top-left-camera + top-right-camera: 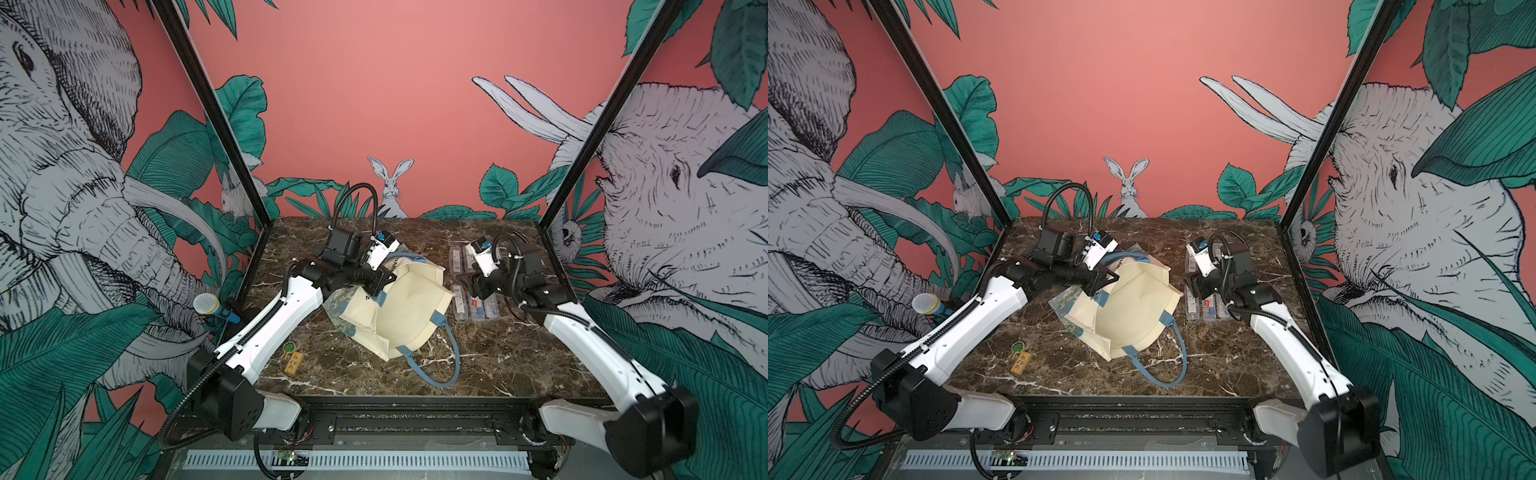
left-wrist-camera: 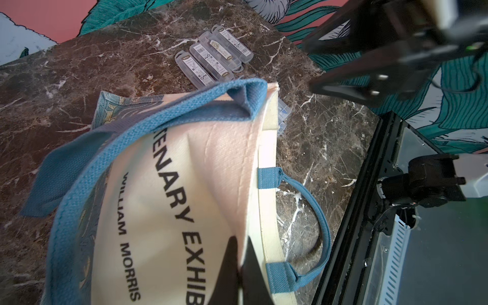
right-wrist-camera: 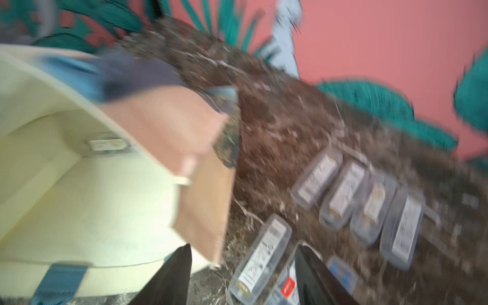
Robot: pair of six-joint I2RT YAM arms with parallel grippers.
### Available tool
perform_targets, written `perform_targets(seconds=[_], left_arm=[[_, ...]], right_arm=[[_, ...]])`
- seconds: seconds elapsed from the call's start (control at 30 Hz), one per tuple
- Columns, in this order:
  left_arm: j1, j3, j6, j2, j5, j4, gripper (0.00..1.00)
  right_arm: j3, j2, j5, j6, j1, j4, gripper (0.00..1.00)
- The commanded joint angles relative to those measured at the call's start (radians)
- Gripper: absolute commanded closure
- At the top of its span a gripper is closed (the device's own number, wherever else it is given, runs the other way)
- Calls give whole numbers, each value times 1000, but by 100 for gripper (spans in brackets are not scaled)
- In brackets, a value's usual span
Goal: Take out the compass set from the canvas bag
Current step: Place the compass set at the center of the board, then adjust the canvas bag at the center of the board.
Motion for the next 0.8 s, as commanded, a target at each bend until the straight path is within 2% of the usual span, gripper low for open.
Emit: perform_targets(seconds=[0.0, 0.13, 0.23, 0.33, 0.53, 0.77], left_arm=[[0, 44, 23, -11, -8, -49, 100], [-2, 50, 26, -12, -18, -70, 100], [-2, 62, 30, -14, -26, -89, 100], [-2, 73, 37, -14, -33, -106, 100], [-3, 86, 43, -9, -36, -126, 100], [-7, 89, 52, -12, -56, -135, 100]], right_arm=[[-20, -27, -132, -358, 55, 144, 34], [95, 84, -171, -600, 145, 95, 29], [175, 177, -160, -675, 204, 31, 24], [212, 247, -142, -714, 242, 31, 25], [285, 348, -63, -669, 266, 37, 48], [266, 332, 17, -564, 287, 45, 82]])
